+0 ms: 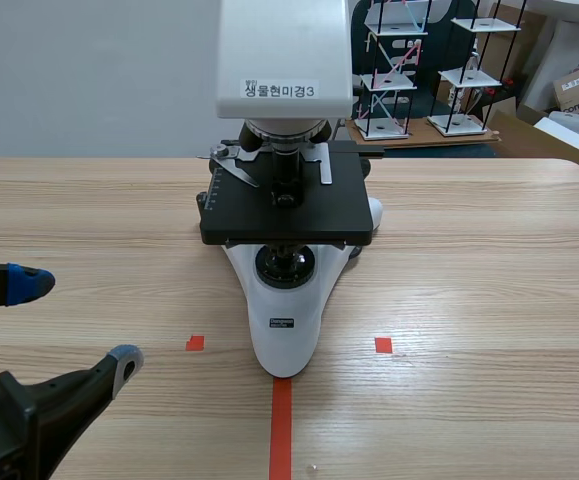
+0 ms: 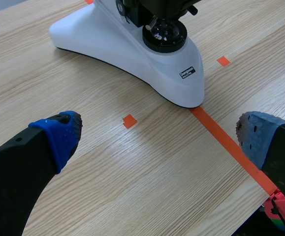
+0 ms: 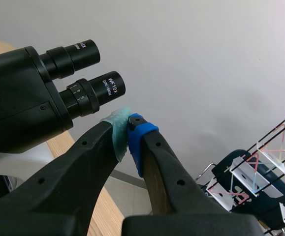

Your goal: Point at the eyepiece

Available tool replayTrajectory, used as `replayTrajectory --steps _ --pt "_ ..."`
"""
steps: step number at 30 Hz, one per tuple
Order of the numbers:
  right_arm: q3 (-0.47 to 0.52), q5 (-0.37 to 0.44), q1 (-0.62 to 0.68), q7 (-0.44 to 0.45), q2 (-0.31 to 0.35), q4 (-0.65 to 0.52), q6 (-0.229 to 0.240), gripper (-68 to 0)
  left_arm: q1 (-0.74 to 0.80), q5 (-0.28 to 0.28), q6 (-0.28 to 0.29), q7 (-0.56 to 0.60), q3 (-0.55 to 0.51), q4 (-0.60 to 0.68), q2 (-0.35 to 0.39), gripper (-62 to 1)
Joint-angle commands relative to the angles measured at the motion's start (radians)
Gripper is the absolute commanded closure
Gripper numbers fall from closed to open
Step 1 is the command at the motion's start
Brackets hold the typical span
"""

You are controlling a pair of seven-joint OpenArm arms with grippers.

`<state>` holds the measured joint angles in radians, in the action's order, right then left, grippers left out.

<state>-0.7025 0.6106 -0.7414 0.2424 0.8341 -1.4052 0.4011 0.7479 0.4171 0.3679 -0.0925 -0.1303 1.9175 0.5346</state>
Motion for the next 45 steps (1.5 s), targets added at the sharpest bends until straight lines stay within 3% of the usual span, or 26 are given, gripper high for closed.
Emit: replayTrajectory --steps 1,45 --pt "0.011 0.006 -0.018 0.018 0.007 -0.006 -0.007 -0.6 -0.003 0.01 0.001 0.021 0.006 0.008 -0.002 -62.3" --pt "0.011 0.003 -0.018 0.037 0.008 -0.006 -0.011 -0.6 -0.003 0.01 0.001 0.021 0.006 0.008 -0.002 -62.3"
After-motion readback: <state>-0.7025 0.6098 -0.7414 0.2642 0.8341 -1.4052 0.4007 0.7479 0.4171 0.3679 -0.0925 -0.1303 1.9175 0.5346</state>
